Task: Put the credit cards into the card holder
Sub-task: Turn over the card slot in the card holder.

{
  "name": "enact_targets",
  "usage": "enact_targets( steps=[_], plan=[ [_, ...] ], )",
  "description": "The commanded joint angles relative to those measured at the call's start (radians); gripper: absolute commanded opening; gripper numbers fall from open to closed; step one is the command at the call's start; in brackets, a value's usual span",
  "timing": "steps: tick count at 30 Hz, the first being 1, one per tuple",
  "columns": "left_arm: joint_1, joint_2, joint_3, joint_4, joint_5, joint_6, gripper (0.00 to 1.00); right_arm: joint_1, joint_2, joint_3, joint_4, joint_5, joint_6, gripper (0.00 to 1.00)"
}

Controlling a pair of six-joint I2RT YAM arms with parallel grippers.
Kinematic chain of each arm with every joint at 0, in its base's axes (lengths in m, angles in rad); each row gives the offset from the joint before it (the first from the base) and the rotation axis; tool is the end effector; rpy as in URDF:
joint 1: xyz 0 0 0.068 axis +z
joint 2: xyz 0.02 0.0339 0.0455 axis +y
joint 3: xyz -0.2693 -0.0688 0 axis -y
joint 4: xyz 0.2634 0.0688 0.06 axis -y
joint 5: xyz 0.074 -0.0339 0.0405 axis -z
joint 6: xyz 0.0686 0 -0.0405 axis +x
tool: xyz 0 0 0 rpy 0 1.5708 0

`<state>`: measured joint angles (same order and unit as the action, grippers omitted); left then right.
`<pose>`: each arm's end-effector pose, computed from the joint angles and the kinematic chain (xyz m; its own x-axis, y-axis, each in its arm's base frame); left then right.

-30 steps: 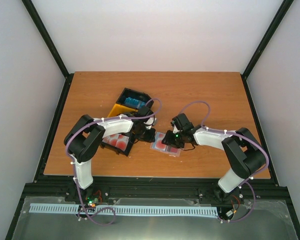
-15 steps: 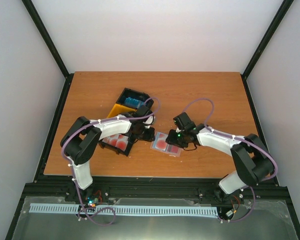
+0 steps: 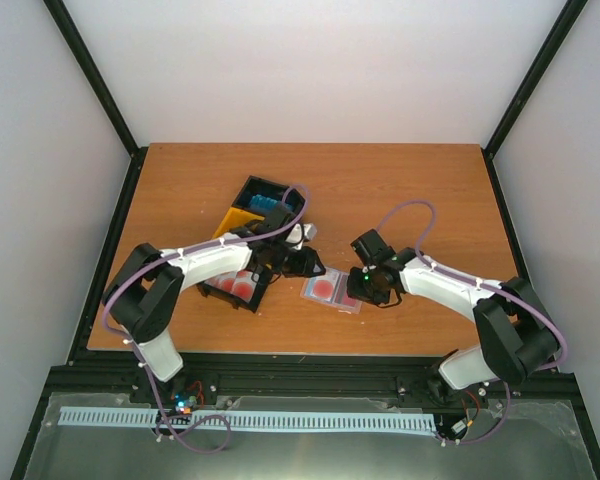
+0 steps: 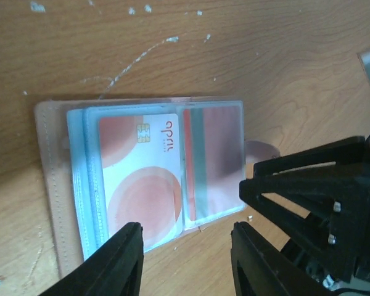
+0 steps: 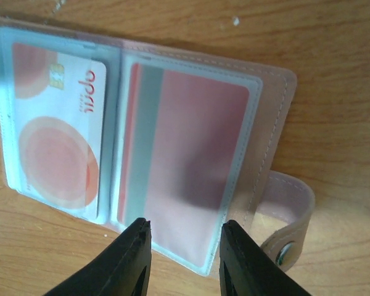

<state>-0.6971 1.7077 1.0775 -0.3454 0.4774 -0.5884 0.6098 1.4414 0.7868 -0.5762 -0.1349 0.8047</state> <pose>0.2715 -0.2685 0.1618 -0.9542 0.1560 -0.2552 0.2863 0.7239 -0.6277 0.2227 0.1668 0.1339 -0.9713 0.1925 -0.1398 0.1380 0.9345 0.3282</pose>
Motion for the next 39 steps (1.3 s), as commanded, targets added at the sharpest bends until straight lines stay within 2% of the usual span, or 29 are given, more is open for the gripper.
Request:
enact_targets(
  steps=[1, 9, 11, 15, 20, 29, 34, 39],
  plan=[
    [-0.006, 0.04, -0.029, 0.1, 0.049, -0.105, 0.41, 0.008, -0.003, -0.027, -0.011, -0.026, -0.05, 0.32],
    [-0.007, 0.102, -0.033, 0.101, -0.06, -0.163, 0.38, 0.008, 0.006, -0.061, 0.012, -0.018, -0.094, 0.32],
    [-0.007, 0.115, -0.035, 0.106, -0.062, -0.162, 0.38, 0.008, 0.016, -0.071, 0.03, -0.022, -0.105, 0.33],
    [-0.006, 0.146, -0.033, 0.105, -0.037, -0.167, 0.3, 0.008, 0.018, -0.092, 0.064, -0.037, -0.115, 0.33],
    [-0.007, 0.151, -0.032, 0.087, -0.036, -0.166, 0.29, 0.007, 0.028, -0.098, 0.093, -0.049, -0.123, 0.33],
    [-0.007, 0.157, -0.019, 0.075, 0.061, -0.17, 0.29, 0.008, 0.042, -0.095, 0.113, -0.057, -0.119, 0.33],
    [-0.007, 0.15, -0.015, 0.109, 0.14, -0.191, 0.29, 0.008, 0.045, -0.098, 0.122, -0.058, -0.115, 0.33],
    [-0.006, 0.153, -0.012, 0.14, 0.163, -0.217, 0.29, 0.008, 0.038, -0.102, 0.127, -0.062, -0.114, 0.33]
  ],
)
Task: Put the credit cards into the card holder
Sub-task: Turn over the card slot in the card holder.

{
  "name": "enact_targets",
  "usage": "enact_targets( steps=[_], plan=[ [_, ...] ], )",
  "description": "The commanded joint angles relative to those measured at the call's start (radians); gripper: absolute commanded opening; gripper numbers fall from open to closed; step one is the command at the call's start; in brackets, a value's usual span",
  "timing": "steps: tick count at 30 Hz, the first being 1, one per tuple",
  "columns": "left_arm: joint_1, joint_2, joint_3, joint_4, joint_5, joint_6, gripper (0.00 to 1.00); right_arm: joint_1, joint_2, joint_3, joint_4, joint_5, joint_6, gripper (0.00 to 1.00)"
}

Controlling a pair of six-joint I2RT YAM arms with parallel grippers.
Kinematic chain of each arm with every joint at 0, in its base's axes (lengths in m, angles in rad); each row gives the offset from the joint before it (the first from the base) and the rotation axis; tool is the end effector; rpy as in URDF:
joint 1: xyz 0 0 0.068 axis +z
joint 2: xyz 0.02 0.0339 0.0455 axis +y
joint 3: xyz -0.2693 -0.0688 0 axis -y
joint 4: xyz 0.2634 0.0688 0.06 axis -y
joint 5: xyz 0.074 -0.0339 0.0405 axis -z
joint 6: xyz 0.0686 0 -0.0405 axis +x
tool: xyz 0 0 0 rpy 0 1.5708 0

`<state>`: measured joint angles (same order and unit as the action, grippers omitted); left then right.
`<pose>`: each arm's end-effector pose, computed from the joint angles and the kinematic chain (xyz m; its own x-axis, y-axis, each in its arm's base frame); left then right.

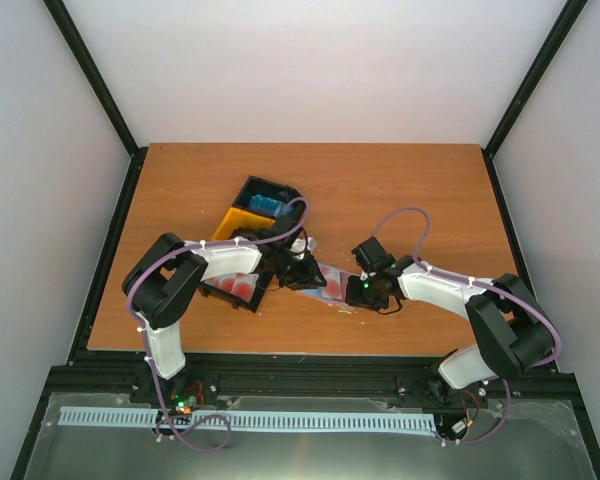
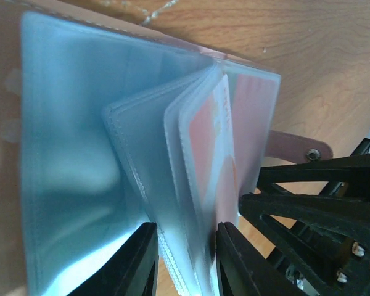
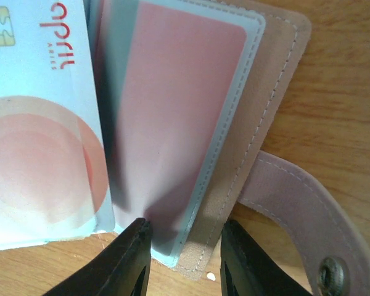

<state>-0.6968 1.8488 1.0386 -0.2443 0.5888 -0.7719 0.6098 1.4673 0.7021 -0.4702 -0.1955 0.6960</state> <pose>0.2698 -0.2754 0.1090 -0.9968 0.0778 -0.0169 0.0679 0.7202 -0.6904 0.2139 0.1657 0.1088 -0.9878 0.0771 -0.1350 0.0250 0.9357 0.3518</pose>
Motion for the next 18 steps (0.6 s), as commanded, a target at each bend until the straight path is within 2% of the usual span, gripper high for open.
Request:
enact_targets(
  steps=[1, 9, 18],
  plan=[
    [-0.007, 0.012, 0.03, 0.037, 0.044, -0.035, 0.29, 0.008, 0.01, -0.018, 0.021, -0.002, -0.007, 0.33],
    [-0.007, 0.007, 0.032, 0.063, 0.018, -0.029, 0.26, 0.008, 0.011, -0.015, 0.027, -0.004, -0.037, 0.33],
    [-0.007, 0.012, 0.025, 0.117, 0.062, -0.023, 0.31, 0.007, 0.006, -0.015, 0.038, -0.018, -0.06, 0.33]
  ],
)
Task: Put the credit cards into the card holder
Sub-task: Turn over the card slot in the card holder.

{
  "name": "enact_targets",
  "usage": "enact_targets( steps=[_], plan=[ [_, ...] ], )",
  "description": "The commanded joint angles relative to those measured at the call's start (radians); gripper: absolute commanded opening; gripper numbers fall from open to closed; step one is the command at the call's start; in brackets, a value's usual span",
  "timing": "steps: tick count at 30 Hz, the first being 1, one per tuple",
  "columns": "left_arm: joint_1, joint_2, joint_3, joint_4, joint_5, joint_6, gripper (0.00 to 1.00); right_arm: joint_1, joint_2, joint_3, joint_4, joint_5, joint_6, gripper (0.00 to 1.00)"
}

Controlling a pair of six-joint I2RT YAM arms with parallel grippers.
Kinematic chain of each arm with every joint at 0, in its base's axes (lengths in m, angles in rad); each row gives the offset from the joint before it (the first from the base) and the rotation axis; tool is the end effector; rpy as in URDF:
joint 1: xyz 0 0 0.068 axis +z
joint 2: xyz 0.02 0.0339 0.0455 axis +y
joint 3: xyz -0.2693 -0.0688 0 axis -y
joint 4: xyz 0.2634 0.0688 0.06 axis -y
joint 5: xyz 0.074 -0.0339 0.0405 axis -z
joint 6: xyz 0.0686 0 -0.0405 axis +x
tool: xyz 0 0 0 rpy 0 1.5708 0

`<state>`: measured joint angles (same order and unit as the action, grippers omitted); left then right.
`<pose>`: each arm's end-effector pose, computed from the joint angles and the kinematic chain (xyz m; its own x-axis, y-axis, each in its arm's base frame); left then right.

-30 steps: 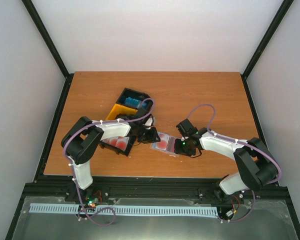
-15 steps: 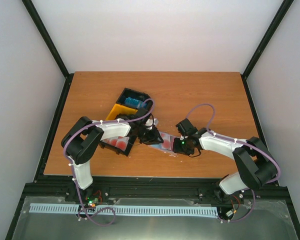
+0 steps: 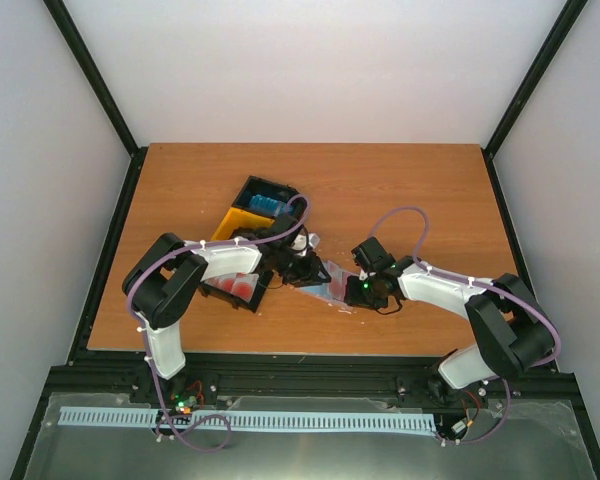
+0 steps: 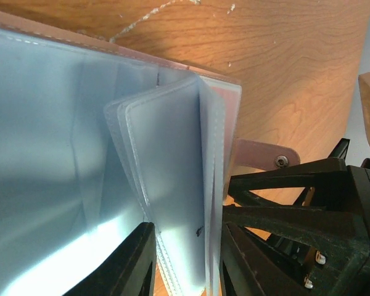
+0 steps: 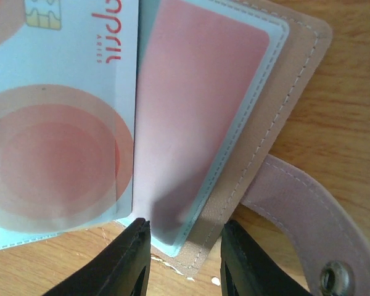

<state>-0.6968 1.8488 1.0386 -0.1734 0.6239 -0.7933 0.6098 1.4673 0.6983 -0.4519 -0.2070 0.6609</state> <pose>0.2740 -0.2815 0.1151 -0.9960 0.0792 -0.0420 0.0845 0.6717 -0.7360 0.2145 0.1671 0.1087 -0.9874 0.0430 -0.1521 -0.0154 0.9317 0.3628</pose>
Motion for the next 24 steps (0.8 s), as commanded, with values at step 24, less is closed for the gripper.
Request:
enact_targets(
  steps=[24],
  plan=[
    [-0.007, 0.051, -0.02, 0.184, 0.181, -0.021, 0.41, 0.008, -0.002, -0.019, 0.022, 0.015, -0.02, 0.32]
  ],
)
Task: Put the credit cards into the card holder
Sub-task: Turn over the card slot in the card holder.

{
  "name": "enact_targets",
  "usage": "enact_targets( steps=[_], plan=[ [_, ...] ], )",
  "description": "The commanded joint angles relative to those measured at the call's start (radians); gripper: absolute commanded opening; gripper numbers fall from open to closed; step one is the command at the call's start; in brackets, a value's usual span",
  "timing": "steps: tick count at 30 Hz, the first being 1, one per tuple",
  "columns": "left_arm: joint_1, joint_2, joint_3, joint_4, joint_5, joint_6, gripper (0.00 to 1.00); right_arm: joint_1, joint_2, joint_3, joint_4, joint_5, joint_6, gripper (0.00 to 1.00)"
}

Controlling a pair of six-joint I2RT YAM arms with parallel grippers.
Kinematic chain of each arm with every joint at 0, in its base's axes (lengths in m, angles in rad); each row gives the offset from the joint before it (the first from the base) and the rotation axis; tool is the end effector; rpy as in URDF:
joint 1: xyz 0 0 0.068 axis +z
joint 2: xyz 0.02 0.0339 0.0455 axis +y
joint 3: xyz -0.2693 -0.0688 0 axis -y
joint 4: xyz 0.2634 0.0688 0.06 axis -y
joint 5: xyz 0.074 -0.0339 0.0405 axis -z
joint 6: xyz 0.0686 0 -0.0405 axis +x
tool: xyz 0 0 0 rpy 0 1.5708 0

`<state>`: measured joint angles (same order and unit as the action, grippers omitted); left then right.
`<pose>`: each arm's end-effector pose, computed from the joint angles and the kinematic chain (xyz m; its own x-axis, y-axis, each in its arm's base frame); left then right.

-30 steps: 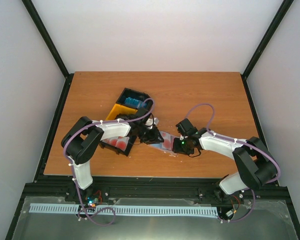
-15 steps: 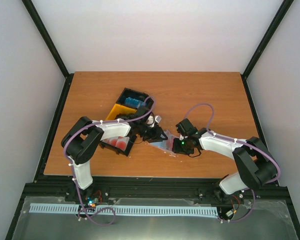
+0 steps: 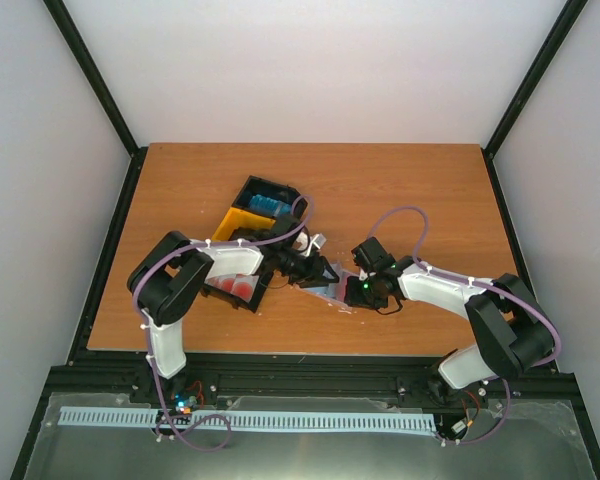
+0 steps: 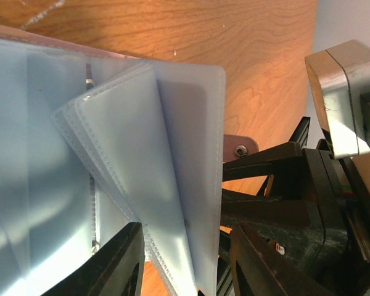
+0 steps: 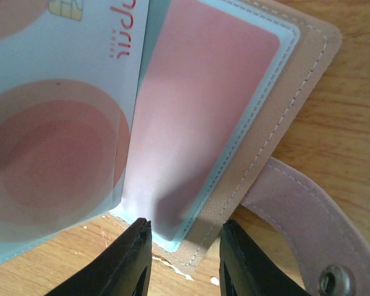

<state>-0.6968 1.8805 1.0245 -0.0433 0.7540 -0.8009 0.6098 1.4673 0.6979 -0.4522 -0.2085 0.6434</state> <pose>0.2745 -0.2909 0.1133 -0.9883 0.1446 -0.0483 0.1219 0.5596 -0.8197 0.2144 0.1671 0.1086 -0.9872 0.0263 -0.1570 -0.0326 0.9320 0.3609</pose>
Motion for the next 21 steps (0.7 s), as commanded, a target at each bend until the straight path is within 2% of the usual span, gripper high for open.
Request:
enact_targets(
  steps=[1, 11, 21],
  plan=[
    [-0.007, 0.02, -0.006, 0.056, 0.054, -0.013, 0.42, 0.008, -0.003, -0.02, 0.023, 0.017, -0.003, 0.32],
    [-0.007, 0.025, -0.013, 0.095, 0.082, -0.029, 0.48, 0.008, -0.02, -0.028, 0.028, 0.021, -0.001, 0.32],
    [-0.007, 0.011, -0.025, 0.113, 0.091, -0.037, 0.46, 0.007, -0.037, -0.033, 0.033, 0.027, 0.005, 0.32]
  ],
)
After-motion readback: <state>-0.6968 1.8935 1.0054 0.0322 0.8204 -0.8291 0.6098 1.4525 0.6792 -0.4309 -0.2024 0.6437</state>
